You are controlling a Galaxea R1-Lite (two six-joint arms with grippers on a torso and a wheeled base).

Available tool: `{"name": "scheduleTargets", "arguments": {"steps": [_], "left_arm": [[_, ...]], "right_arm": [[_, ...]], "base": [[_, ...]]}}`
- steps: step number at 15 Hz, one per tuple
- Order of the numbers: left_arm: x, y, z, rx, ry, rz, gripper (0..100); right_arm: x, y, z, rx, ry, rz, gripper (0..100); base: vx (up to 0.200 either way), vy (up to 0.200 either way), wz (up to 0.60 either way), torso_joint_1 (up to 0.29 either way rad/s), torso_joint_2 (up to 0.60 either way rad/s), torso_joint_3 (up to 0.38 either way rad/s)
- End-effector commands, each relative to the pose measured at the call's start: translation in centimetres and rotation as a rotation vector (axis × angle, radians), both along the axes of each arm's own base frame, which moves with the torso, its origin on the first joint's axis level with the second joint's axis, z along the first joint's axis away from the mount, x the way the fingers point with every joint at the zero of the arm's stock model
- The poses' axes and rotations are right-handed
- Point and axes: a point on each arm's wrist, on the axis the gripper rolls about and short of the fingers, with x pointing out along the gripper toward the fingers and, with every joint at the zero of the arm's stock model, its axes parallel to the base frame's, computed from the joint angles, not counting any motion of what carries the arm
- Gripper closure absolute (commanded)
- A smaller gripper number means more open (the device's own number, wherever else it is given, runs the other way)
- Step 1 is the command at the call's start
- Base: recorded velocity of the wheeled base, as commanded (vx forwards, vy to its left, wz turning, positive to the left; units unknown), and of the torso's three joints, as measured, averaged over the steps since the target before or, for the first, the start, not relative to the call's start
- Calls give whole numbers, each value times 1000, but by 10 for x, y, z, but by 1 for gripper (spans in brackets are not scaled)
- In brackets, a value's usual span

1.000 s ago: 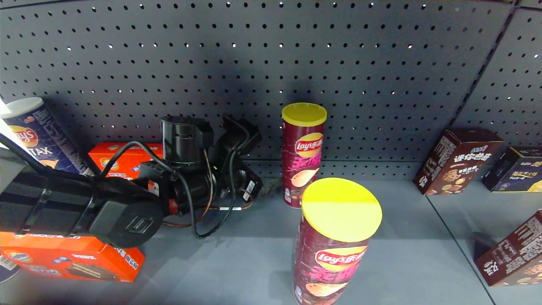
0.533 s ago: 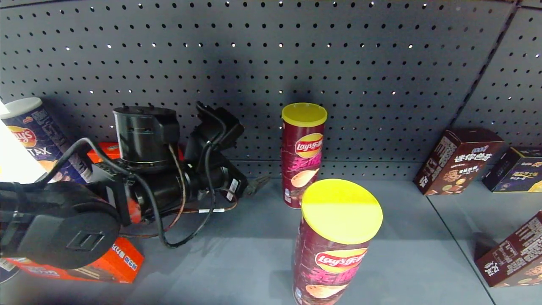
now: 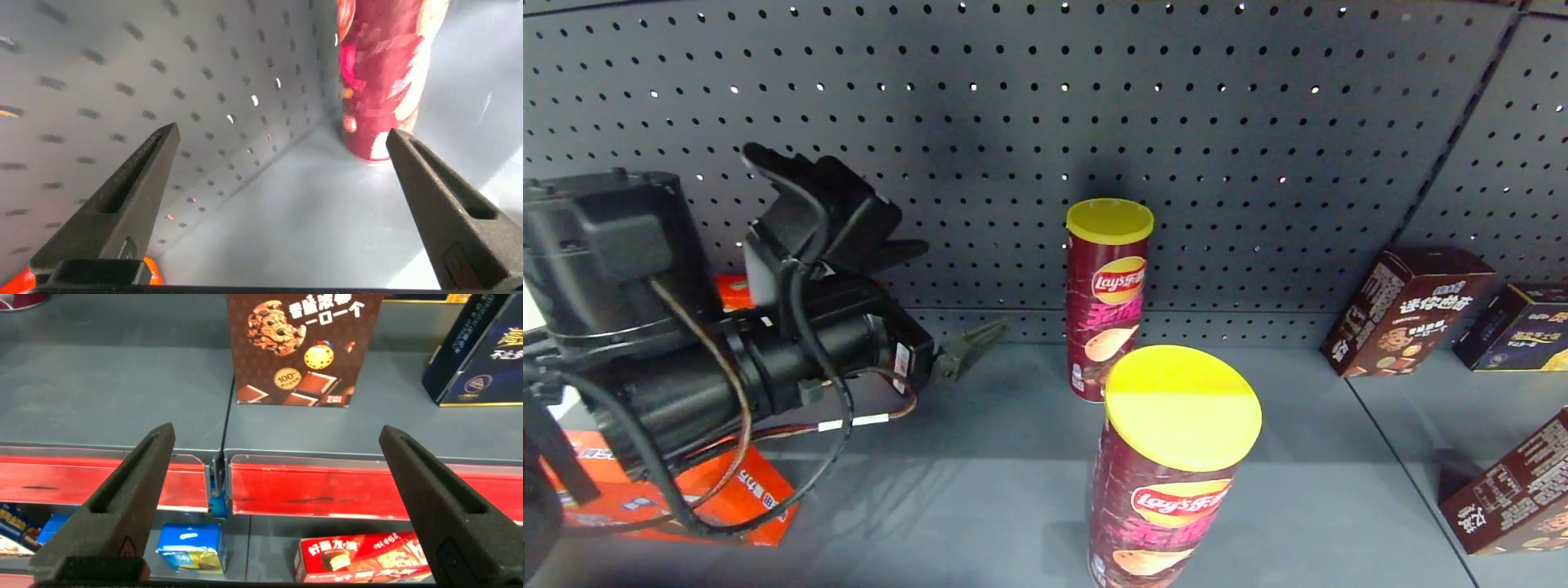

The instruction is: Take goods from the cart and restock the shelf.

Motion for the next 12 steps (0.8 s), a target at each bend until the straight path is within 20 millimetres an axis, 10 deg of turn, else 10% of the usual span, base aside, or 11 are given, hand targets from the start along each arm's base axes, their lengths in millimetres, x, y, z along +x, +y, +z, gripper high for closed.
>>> {"name": "scheduleTargets", "arguments": {"steps": [1,7,12], "left_arm": [[-33,11,12,-38,-59,-31,0],[-126,62,-23,-56,-97,-87,0],[-149,82,-31,-82,-153,44,0]], "right_arm": [[0,0,0,-1,-1,0,0],[0,0,0,-1,-1,-1,0],[0,0,0,-1,1,-1,0]], "base": [[0,0,0,0,0,0],[0,0,0,0,0,0],[0,0,0,0,0,0]]}}
